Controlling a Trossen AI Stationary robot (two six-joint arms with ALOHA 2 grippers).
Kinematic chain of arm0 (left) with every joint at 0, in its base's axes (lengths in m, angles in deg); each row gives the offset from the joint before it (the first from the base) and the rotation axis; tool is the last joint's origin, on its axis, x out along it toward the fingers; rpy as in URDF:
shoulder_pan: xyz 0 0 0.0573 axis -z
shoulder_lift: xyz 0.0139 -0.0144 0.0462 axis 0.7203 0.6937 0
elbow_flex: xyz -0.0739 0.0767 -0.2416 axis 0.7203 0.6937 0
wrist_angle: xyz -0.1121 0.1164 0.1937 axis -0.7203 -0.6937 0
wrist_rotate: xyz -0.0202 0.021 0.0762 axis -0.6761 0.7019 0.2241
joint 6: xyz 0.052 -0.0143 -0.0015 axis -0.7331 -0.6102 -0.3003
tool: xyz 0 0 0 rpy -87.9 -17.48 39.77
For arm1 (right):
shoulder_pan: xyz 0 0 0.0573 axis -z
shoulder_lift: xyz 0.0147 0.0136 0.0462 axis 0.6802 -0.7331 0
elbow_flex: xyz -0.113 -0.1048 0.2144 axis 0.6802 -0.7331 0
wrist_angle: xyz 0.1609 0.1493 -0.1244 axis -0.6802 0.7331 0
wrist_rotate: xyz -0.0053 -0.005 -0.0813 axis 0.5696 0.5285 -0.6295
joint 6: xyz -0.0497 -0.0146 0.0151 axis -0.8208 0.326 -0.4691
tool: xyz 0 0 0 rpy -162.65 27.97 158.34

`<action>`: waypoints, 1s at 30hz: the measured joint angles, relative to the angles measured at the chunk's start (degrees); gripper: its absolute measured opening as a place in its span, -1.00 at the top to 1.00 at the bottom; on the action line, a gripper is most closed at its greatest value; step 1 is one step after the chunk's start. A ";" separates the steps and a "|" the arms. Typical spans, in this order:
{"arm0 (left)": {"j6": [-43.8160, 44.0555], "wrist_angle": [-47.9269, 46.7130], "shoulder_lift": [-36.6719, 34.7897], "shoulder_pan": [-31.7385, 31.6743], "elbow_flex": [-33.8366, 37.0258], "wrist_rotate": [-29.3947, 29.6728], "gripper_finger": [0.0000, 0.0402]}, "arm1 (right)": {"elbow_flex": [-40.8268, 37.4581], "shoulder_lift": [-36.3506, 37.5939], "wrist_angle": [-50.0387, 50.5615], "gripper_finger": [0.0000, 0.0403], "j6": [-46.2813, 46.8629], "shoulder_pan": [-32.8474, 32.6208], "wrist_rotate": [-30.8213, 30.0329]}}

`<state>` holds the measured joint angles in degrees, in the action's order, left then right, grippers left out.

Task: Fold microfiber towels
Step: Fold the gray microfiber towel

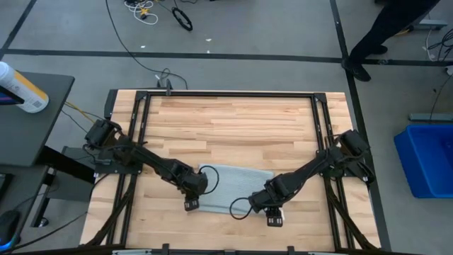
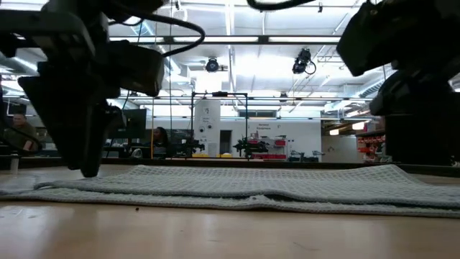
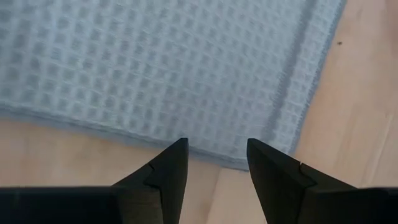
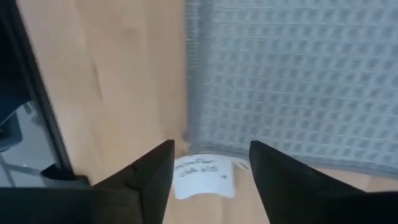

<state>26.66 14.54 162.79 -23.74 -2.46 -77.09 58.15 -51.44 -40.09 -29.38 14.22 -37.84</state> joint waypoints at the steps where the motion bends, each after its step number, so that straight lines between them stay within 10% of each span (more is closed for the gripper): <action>1: -0.87 -0.73 -0.15 -0.53 -0.31 -0.03 0.13 | 0.00 0.00 0.43 -0.03 -0.53 0.28 -0.02; 12: -3.23 -0.92 -0.30 0.54 -1.17 -7.28 0.13 | 0.00 0.00 2.38 0.02 -1.27 1.50 -0.53; 30: -2.11 1.57 0.18 5.86 -1.15 1.13 0.13 | 0.00 0.00 2.13 0.10 2.66 1.39 -7.71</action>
<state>24.55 16.12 162.97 -17.88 -3.61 -75.96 58.15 -51.44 -37.96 -26.72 15.61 -45.56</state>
